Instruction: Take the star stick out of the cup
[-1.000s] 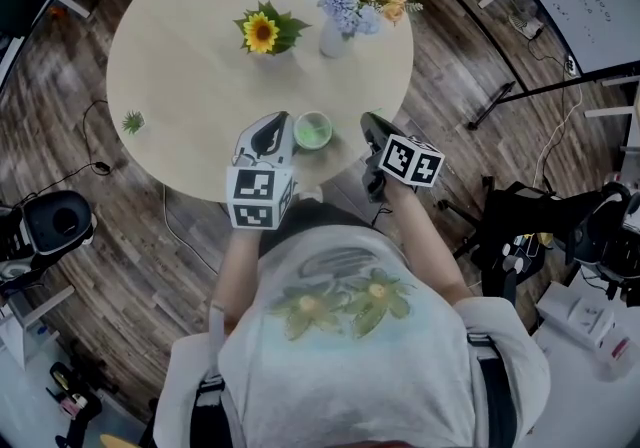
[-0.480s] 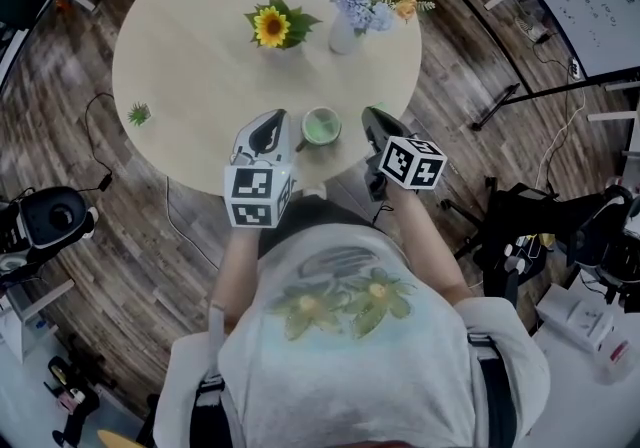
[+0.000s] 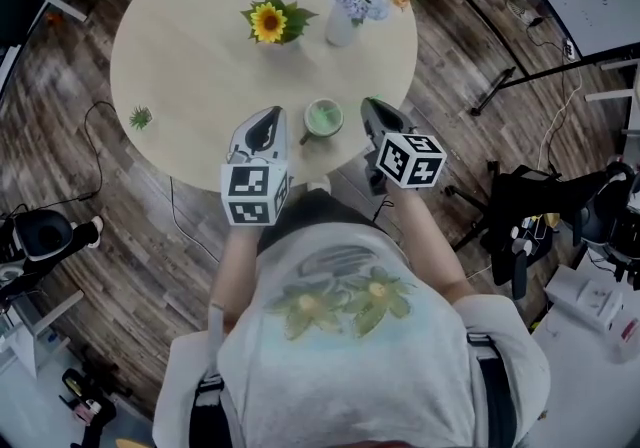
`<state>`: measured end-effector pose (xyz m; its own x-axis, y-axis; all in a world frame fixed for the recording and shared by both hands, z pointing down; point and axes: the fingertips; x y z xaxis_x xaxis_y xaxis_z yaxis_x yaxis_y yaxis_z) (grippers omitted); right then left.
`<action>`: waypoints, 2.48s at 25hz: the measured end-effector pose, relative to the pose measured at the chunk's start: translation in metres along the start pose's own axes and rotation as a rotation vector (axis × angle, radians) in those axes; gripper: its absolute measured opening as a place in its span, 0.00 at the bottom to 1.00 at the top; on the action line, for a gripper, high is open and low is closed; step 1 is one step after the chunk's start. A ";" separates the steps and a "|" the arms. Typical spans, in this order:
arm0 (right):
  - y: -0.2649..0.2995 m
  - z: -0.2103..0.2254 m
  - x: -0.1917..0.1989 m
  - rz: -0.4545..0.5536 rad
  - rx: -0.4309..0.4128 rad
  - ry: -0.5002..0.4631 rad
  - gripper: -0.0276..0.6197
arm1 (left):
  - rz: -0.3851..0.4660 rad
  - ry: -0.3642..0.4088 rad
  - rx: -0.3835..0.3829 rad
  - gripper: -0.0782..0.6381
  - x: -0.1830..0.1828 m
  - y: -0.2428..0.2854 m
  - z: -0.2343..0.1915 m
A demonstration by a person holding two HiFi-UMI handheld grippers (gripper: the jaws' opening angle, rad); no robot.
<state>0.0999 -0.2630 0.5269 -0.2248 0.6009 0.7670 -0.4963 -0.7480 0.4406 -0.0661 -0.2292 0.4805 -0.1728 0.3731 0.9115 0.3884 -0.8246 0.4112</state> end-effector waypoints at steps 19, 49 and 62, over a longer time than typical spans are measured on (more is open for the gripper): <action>-0.047 -0.043 -0.042 0.138 0.025 -0.056 0.09 | 0.040 0.027 0.063 0.11 -0.016 -0.024 0.002; -0.124 -0.094 -0.078 0.318 0.011 -0.134 0.09 | 0.108 0.042 0.077 0.11 -0.041 -0.064 0.012; -0.135 -0.129 -0.043 0.272 -0.052 -0.182 0.09 | 0.117 0.044 0.072 0.11 -0.035 -0.085 0.026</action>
<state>0.0682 -0.1518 0.3738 -0.2039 0.3180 0.9259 -0.4818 -0.8559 0.1878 -0.0691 -0.1614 0.4136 -0.1613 0.2558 0.9532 0.4719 -0.8283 0.3021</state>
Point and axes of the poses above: the fingertips, and each gripper's own axes: y forward along the fingers, z to its right, x out of its underside, and after that the axes turned 6 degrees about y, right-handed
